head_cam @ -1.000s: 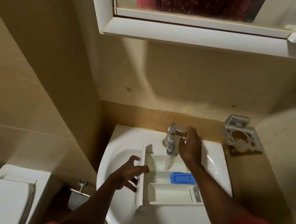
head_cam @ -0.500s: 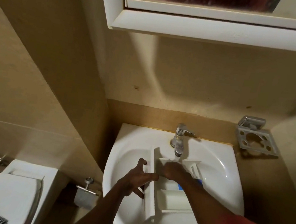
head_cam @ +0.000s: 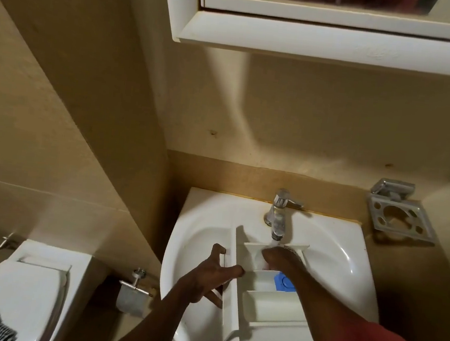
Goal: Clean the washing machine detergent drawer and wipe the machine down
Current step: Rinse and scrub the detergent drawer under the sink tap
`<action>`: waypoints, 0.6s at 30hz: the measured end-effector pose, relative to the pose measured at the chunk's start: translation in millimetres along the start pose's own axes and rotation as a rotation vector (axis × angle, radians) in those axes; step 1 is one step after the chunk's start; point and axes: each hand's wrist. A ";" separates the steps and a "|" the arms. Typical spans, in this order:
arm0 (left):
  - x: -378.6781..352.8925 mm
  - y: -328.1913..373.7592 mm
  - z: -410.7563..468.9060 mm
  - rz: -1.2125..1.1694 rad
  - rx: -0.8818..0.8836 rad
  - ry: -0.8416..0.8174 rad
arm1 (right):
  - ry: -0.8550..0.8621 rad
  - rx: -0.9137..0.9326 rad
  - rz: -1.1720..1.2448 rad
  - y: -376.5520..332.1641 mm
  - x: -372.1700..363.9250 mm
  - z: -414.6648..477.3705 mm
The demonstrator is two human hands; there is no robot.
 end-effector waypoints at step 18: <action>-0.5 2.6 -4.1 -0.031 0.003 0.006 | 0.230 -0.142 0.283 3.1 -1.3 -2.1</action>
Point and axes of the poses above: each hand's wrist, its own z-axis towards the middle knuckle, its own x-axis out of the back of the hand, y = z × x, and after that the axes turned 7 degrees about -x, right-handed
